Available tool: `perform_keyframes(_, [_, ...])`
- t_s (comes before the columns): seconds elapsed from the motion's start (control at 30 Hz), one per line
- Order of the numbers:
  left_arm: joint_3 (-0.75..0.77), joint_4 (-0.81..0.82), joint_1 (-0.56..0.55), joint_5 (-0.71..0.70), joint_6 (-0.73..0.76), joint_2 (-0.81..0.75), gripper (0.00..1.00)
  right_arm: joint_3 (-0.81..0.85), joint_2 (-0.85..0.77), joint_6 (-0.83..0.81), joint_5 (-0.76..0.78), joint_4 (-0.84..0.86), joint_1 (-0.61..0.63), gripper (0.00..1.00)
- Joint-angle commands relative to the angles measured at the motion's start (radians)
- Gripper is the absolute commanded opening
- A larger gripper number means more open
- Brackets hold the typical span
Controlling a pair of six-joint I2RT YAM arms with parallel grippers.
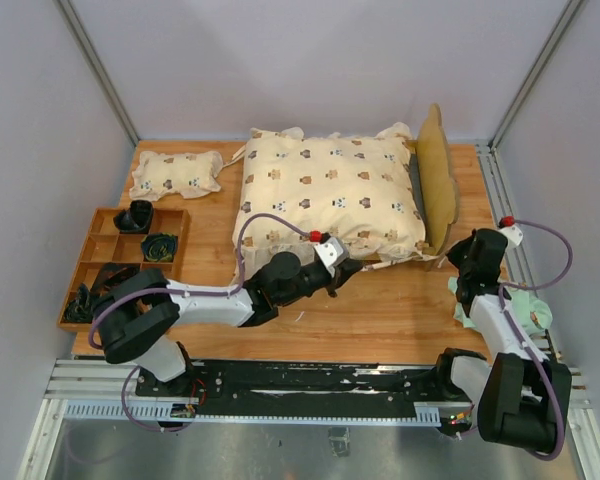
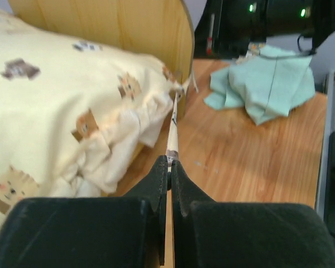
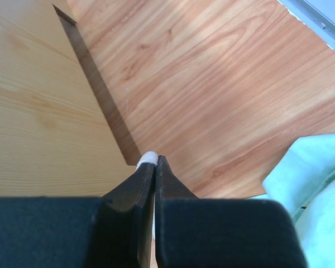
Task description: Set up the pet bed
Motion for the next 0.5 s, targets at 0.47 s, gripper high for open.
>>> perform_keyframes(0.47, [-0.165,0.022,-0.056,-0.101,-0.027,0.238,0.00,0.069,0.004,-0.133,0.003,0.010,-0.086,0.00])
